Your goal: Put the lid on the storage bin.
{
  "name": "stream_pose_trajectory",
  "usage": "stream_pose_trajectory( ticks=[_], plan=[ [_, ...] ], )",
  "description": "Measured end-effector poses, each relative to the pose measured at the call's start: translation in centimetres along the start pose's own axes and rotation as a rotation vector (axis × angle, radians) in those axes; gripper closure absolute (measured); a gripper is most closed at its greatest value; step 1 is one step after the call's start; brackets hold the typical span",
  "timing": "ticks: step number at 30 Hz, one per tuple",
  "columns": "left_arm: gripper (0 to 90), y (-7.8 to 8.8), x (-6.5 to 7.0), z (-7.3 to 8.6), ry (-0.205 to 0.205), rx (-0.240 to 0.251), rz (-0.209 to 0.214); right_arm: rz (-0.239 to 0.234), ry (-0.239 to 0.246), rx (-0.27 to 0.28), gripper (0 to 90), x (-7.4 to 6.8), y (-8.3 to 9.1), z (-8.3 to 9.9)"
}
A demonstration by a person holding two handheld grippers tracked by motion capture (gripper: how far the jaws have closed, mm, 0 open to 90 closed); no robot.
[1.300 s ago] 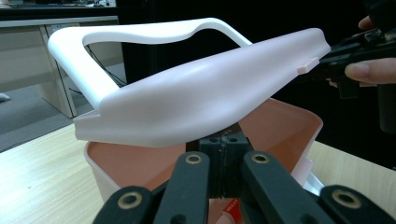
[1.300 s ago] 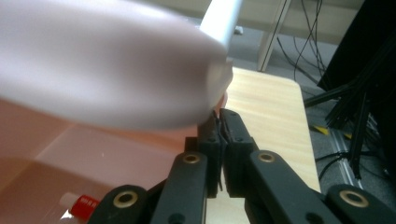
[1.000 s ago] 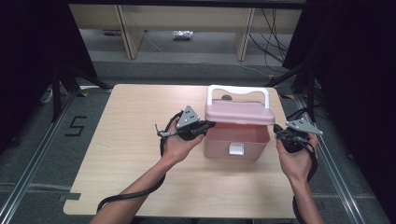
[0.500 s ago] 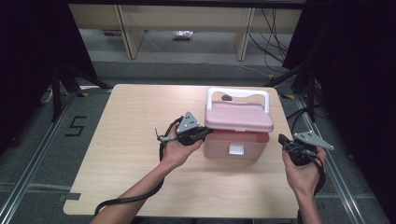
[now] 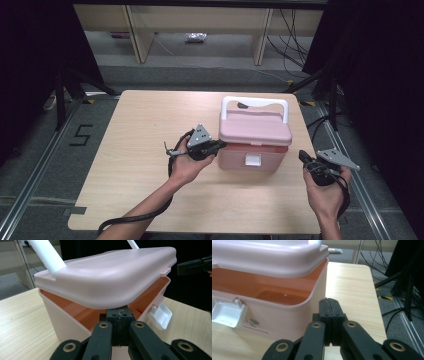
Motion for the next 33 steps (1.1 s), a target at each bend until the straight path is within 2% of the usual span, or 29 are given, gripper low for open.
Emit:
stream_pose_trajectory(
  ticks=[1,5,6,7,10,15,16,17,19,24,25,26,27,28,30,33],
  plan=[
    [90.0,0.2,0.0,0.0,-0.002,-0.005,-0.004,0.000,-0.016,0.002,90.0,-0.1,0.0,0.1],
    [90.0,0.4,0.0,0.2,-0.001,-0.008,-0.003,0.011,0.001,0.003,90.0,0.1,0.1,0.2],
    [90.0,0.5,0.0,0.3,0.000,-0.011,-0.004,0.012,-0.023,-0.002,90.0,-0.1,0.1,0.2],
    [90.0,0.5,0.0,0.3,0.001,-0.011,-0.004,0.012,-0.024,-0.002,90.0,0.0,0.1,0.3],
    [90.0,0.8,0.0,0.5,0.004,-0.008,-0.005,-0.004,-0.013,0.006,90.0,0.0,0.2,0.2],
    [90.0,1.3,-0.1,0.8,0.014,-0.007,-0.004,0.014,0.003,0.002,90.0,0.1,0.2,0.4],
    [90.0,1.4,-0.1,0.9,0.019,-0.007,-0.002,0.003,-0.028,-0.003,90.0,-0.1,0.2,0.5],
    [90.0,1.5,-0.1,1.0,0.019,-0.008,-0.004,0.002,-0.013,0.004,90.0,0.0,0.2,0.5],
    [90.0,1.6,-0.2,1.1,0.024,-0.004,-0.004,-0.005,-0.015,0.006,90.0,-0.1,0.1,0.6],
    [89.9,2.0,-0.3,1.5,0.021,-0.014,-0.010,0.014,0.002,-0.004,90.0,0.0,0.1,0.7],
    [89.9,2.1,-0.3,1.6,0.020,-0.015,-0.009,0.009,-0.005,-0.009,90.0,0.0,0.2,0.7],
    [89.9,2.1,-0.3,1.7,0.023,-0.017,-0.009,0.000,-0.046,-0.007,90.0,-0.4,0.1,0.8],
    [89.9,2.1,-0.3,1.8,0.021,-0.021,-0.009,0.006,-0.025,-0.013,90.0,-0.2,0.0,0.9],
    [89.9,2.1,-0.3,1.9,0.022,-0.024,-0.010,0.003,-0.035,-0.012,90.0,-0.3,0.0,1.0],
    [89.8,2.2,-0.4,2.1,0.024,-0.028,-0.009,-0.001,0.000,-0.006,90.0,-0.1,-0.2,1.0],
    [89.8,2.3,-0.4,2.2,0.028,-0.022,-0.007,0.001,-0.002,-0.013,90.0,-0.1,-0.2,1.1]
  ],
)
Point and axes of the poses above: each handheld gripper's, and its own axes: y roughly backward along the jaws, z roughly out of its underside, x roughly to its right, the point moved 4 cm from there along -y, roughly forward along the jaws, and after that the axes turned 1 degree about -z, right-handed, at the moved point
